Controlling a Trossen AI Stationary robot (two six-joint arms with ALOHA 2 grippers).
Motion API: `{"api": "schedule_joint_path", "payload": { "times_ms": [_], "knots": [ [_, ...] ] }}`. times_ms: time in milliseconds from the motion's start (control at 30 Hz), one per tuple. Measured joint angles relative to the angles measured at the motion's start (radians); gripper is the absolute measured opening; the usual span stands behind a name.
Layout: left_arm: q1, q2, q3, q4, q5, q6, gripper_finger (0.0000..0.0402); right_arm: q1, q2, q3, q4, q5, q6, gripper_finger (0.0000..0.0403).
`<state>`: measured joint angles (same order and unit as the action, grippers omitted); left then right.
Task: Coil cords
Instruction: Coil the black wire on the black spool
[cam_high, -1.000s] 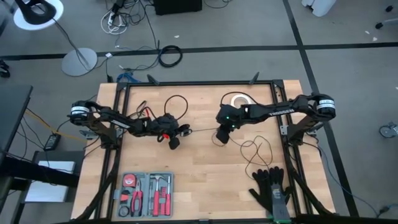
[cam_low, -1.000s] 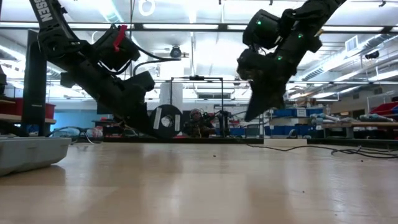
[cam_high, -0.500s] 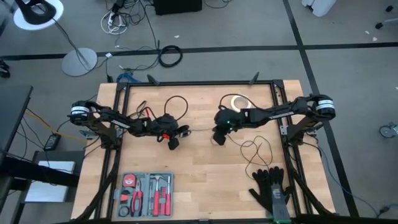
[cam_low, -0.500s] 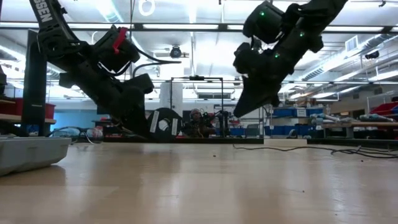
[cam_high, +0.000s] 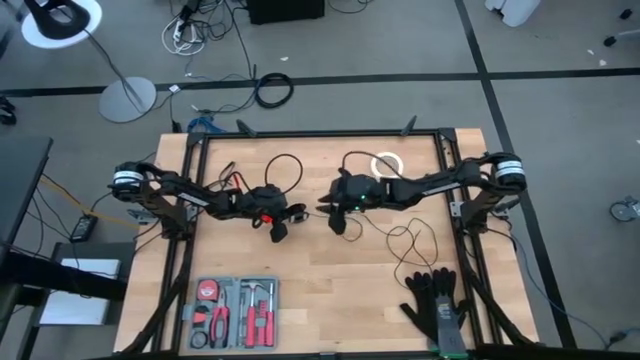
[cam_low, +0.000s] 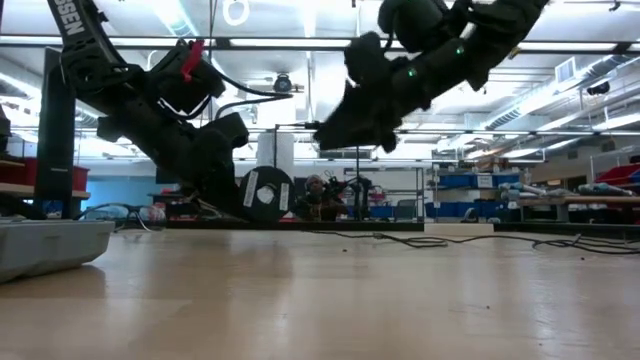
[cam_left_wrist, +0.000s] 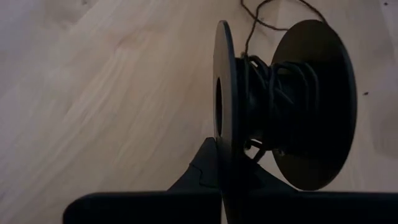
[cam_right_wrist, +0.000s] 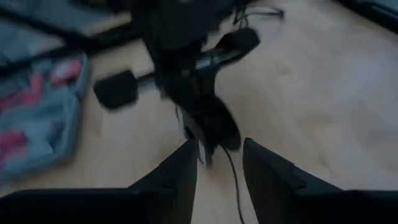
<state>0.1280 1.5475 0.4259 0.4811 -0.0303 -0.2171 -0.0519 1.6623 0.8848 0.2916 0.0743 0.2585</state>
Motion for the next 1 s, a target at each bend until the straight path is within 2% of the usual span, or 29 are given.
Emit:
{"api": "schedule_joint_path", "payload": {
  "times_ms": [133, 200, 467, 533, 700, 767, 867, 1000],
  "knots": [
    [0.000, 0.000, 0.000, -0.016, 0.015, 0.001, 0.0000, 0.010, 0.090, 0.056, -0.010, -0.010, -0.034, 0.0102],
    [0.000, 0.000, 0.000, -0.027, 0.036, 0.001, 0.0000, 0.012, 0.137, 0.105, -0.052, -0.047, -0.063, 0.0096],
    [0.000, 0.000, 0.005, -0.034, 0.079, 0.002, 0.0000, 0.019, 0.256, 0.324, -0.224, -0.089, -0.186, 0.0093],
    [0.000, -0.001, 0.004, -0.027, 0.080, 0.002, 0.0000, 0.018, 0.273, 0.345, -0.282, -0.115, -0.192, 0.0092],
    [0.000, 0.000, 0.001, -0.015, 0.100, 0.004, 0.0000, 0.019, 0.298, 0.358, -0.291, -0.122, -0.171, 0.0082],
    [0.000, 0.000, 0.003, -0.010, 0.102, 0.004, 0.0000, 0.019, 0.307, 0.355, -0.311, -0.122, -0.152, 0.0066],
    [0.001, 0.000, 0.001, 0.005, 0.099, 0.004, 0.0001, 0.025, 0.308, 0.355, -0.307, -0.123, -0.151, 0.0018],
    [0.000, 0.002, 0.000, 0.026, 0.102, 0.001, 0.0005, 0.039, 0.308, 0.356, -0.312, -0.082, -0.147, 0.0009]
  ]
}}
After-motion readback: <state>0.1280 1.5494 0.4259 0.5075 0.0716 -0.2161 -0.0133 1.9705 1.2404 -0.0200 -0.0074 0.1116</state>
